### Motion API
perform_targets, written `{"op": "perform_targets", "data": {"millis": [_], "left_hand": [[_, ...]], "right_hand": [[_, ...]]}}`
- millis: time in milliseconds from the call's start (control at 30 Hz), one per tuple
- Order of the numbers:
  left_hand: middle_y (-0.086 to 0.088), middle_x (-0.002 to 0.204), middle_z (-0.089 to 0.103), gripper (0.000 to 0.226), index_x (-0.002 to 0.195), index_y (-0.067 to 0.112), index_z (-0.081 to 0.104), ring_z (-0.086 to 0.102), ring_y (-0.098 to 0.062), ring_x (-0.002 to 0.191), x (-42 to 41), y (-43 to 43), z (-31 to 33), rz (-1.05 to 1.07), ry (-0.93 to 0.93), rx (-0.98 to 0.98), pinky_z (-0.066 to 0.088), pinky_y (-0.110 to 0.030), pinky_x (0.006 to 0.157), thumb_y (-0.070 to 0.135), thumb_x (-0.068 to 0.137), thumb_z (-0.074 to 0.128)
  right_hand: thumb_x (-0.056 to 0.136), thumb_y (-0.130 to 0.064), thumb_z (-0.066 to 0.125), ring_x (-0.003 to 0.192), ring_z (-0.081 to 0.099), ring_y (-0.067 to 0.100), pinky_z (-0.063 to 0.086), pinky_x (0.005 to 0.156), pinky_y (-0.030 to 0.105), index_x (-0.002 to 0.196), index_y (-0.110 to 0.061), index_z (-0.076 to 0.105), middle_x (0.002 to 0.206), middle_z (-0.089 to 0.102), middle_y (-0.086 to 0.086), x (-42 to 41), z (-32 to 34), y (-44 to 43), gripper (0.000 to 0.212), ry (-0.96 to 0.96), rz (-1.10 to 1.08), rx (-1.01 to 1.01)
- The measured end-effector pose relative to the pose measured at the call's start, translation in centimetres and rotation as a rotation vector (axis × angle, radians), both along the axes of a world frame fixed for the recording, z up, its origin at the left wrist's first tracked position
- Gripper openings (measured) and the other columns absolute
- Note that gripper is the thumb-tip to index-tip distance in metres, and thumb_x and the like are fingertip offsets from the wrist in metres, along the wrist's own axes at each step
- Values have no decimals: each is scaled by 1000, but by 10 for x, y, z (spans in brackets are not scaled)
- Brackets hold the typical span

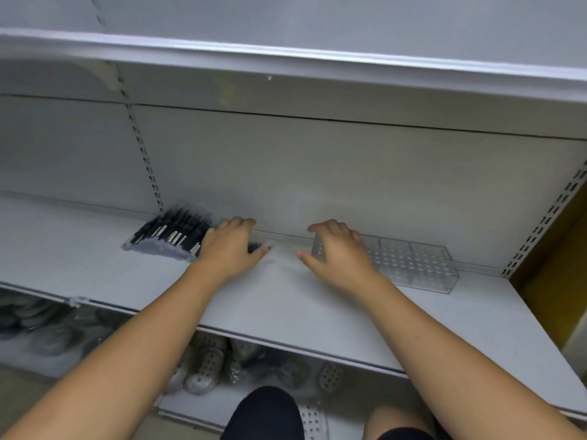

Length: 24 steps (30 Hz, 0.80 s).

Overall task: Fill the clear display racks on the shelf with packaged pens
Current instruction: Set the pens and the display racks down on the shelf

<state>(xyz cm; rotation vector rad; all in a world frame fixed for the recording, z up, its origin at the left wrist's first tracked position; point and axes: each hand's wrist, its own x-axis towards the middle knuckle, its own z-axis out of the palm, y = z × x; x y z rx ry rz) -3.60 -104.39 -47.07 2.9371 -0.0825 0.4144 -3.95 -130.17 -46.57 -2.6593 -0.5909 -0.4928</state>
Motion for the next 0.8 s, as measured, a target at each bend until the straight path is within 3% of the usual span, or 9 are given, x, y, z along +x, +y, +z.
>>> {"op": "perform_targets", "data": {"millis": [167,300,433,567,800], "left_hand": [[-9,146,50,78,145,19,48,45,-33,137,-8,26,-2,81,222,87,43,-51,107,68,86,66],[-10,145,52,71,138,16,55,46,-34,135,-3,33,-11,86,267,131,43,-53,107,67,89,64],[-10,128,60,50,109,15,62,54,-33,121,1,31,-13,57,270,123,49,-46,95,62,90,66],[-12,108,68,34,92,15,57,64,-31,93,6,28,-12,58,323,23,50,-35,73,46,93,69],[-12,118,68,30,108,10,64,65,-31,98,12,13,-4,64,488,162,49,-34,76,36,100,52]], "right_hand": [[92,-61,61,131,47,27,33,109,41,141,-25,54,138,55,4,6,-7,47,62,54,62,-24],[93,-61,60,132,46,25,32,108,40,141,-26,54,139,55,2,10,-13,70,60,65,99,-16],[93,-61,61,131,46,24,33,106,40,138,-28,55,137,55,1,15,-15,79,57,72,98,-10],[94,-59,61,129,47,23,33,105,39,135,-27,58,135,56,1,18,-13,78,52,78,93,5],[95,-54,61,126,48,24,33,109,42,123,-27,65,130,59,0,19,-19,67,39,99,89,20]]}}
